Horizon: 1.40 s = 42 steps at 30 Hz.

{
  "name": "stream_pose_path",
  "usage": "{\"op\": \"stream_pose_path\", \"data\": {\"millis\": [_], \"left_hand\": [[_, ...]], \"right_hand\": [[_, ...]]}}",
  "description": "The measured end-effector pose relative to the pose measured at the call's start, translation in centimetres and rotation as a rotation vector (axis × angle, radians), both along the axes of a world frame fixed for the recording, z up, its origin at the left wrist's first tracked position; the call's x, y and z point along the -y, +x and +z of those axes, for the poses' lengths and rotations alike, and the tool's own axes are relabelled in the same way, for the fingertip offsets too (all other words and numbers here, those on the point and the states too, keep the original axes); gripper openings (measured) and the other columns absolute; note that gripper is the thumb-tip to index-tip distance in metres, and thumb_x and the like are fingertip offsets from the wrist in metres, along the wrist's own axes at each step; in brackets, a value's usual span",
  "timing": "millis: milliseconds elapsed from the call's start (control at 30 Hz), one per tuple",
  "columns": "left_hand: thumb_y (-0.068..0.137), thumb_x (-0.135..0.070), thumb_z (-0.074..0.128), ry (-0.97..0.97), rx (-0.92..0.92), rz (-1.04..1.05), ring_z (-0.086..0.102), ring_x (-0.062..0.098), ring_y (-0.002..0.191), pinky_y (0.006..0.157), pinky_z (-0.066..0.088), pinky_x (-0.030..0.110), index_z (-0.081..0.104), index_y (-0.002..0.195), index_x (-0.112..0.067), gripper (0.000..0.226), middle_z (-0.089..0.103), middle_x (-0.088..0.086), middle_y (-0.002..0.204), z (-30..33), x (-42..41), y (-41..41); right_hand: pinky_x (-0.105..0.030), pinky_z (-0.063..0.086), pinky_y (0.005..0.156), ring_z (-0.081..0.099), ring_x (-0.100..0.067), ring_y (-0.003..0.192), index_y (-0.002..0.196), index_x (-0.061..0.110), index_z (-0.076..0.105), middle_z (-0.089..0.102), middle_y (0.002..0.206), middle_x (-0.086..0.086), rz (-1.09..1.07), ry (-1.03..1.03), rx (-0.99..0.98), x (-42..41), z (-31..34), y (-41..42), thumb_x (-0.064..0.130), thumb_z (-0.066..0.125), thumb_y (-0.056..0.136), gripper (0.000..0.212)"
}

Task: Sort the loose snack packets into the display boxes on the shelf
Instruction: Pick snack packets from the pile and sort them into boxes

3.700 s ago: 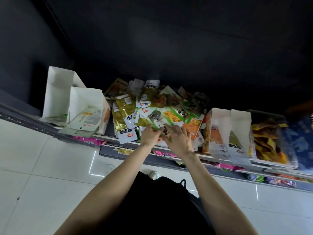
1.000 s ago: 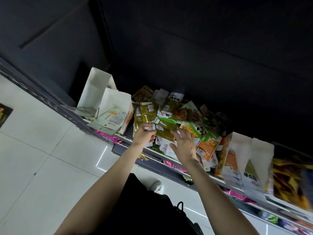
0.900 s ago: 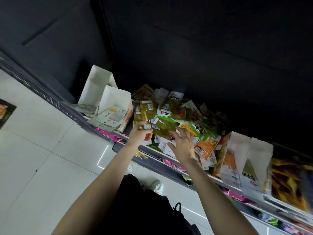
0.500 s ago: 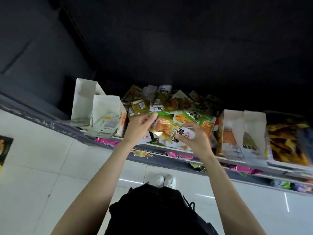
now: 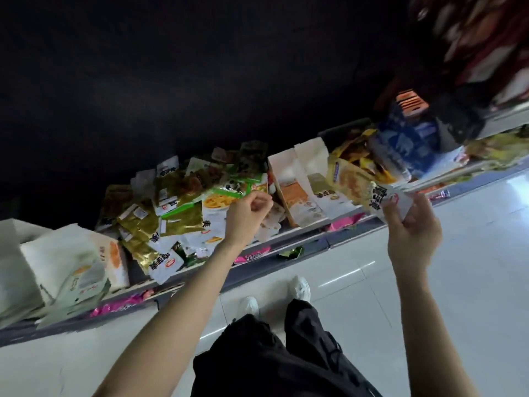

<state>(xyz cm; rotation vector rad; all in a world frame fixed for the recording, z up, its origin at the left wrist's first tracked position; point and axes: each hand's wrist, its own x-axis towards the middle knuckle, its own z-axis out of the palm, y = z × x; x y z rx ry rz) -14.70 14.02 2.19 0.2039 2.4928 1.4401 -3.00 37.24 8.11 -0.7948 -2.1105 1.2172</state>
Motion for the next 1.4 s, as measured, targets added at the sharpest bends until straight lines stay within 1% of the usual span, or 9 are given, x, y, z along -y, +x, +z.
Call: {"op": "stream_pose_path", "data": {"millis": [100,433,533,667,833,967,1167,1267,1400], "left_hand": [[0.088,-0.036,0.063,-0.140,0.097,0.037,0.065,0.014,0.087,0.077,0.052,0.030,0.054,0.124,-0.016,0.042,0.067,-0.004,0.105,-2.0,-2.1,-0.8],[0.087,-0.022,0.067,-0.218,0.097,0.189,0.055,0.005,0.071,0.054,0.040,0.005,0.039,0.140,-0.014,0.061,0.064,-0.002,0.103,-3.8,-8.8,-0.4],[0.087,-0.023,0.067,-0.277,0.055,0.206,0.054,0.006,0.076,0.056,0.037,0.008,0.041,0.139,-0.014,0.059,0.065,0.001,0.105,-4.0,-9.2,-0.5],[0.090,-0.023,0.062,-0.244,0.077,0.217,0.058,0.007,0.084,0.066,0.043,0.015,0.044,0.137,-0.018,0.051,0.064,-0.003,0.107,-4.3,-8.9,-0.5],[0.092,-0.035,0.057,-0.387,-0.062,0.337,0.063,0.014,0.089,0.070,0.053,0.027,0.059,0.116,-0.019,0.029,0.066,-0.005,0.099,-5.4,-6.3,0.4],[0.088,-0.041,0.061,-0.486,0.046,0.529,0.054,0.028,0.109,0.083,0.045,0.033,0.058,0.115,-0.002,0.047,0.058,0.011,0.116,-7.2,-2.9,0.2],[0.081,-0.018,0.070,-0.157,0.356,0.732,0.063,0.027,0.105,0.081,0.044,0.028,0.056,0.114,-0.004,0.039,0.068,0.011,0.110,-6.5,-2.2,-1.9],[0.075,-0.002,0.071,0.065,0.429,0.740,0.066,0.028,0.096,0.086,0.052,0.032,0.067,0.095,-0.003,0.021,0.071,0.012,0.100,-6.2,-1.4,-1.7],[0.084,0.015,0.055,0.376,0.500,0.674,0.064,0.013,0.068,0.060,0.054,0.015,0.067,0.102,0.003,0.025,0.069,0.005,0.076,-2.7,1.8,1.2]], "right_hand": [[-0.010,0.034,0.053,0.050,0.005,0.055,0.093,0.017,0.066,0.061,0.073,0.009,0.100,0.313,-0.027,-1.9,0.7,-2.8,0.022,0.064,0.090,0.007],[-0.016,0.033,0.041,0.064,-0.021,0.061,0.077,0.013,0.069,0.065,0.074,-0.003,0.826,1.011,0.185,-3.7,-5.2,-11.4,-0.015,0.072,0.050,0.039],[-0.026,0.052,0.070,0.068,-0.021,0.084,0.112,0.016,0.063,0.070,0.098,-0.003,0.978,1.093,0.503,-3.9,-6.8,-11.6,-0.006,0.058,0.073,0.045],[-0.030,0.036,0.103,0.064,-0.020,0.097,0.109,0.016,0.063,0.068,0.108,-0.004,1.071,1.191,0.589,-4.5,-7.7,-12.0,0.012,0.049,0.089,0.025],[-0.034,0.042,0.098,0.062,-0.024,0.106,0.112,0.015,0.065,0.067,0.110,-0.005,1.041,0.994,0.442,-3.8,-6.0,-10.9,0.017,0.051,0.093,0.024],[-0.029,0.050,0.066,0.067,-0.026,0.081,0.110,0.012,0.065,0.067,0.107,-0.008,1.108,0.633,0.289,0.8,-5.0,-10.1,0.010,0.055,0.090,0.023],[-0.039,0.047,0.094,0.056,-0.032,0.115,0.129,0.006,0.055,0.053,0.132,-0.013,1.152,0.308,0.506,7.9,-7.9,-10.5,0.000,0.051,0.088,0.041],[-0.041,0.039,0.104,0.040,-0.033,0.128,0.131,0.005,0.053,0.046,0.139,-0.012,1.099,0.403,0.489,8.8,-8.1,-10.4,-0.003,0.052,0.087,0.045],[-0.045,0.046,0.098,0.045,-0.031,0.123,0.115,0.015,0.066,0.059,0.126,-0.007,0.983,0.604,0.253,7.5,-8.5,-10.4,-0.011,0.066,0.069,0.053]]}}
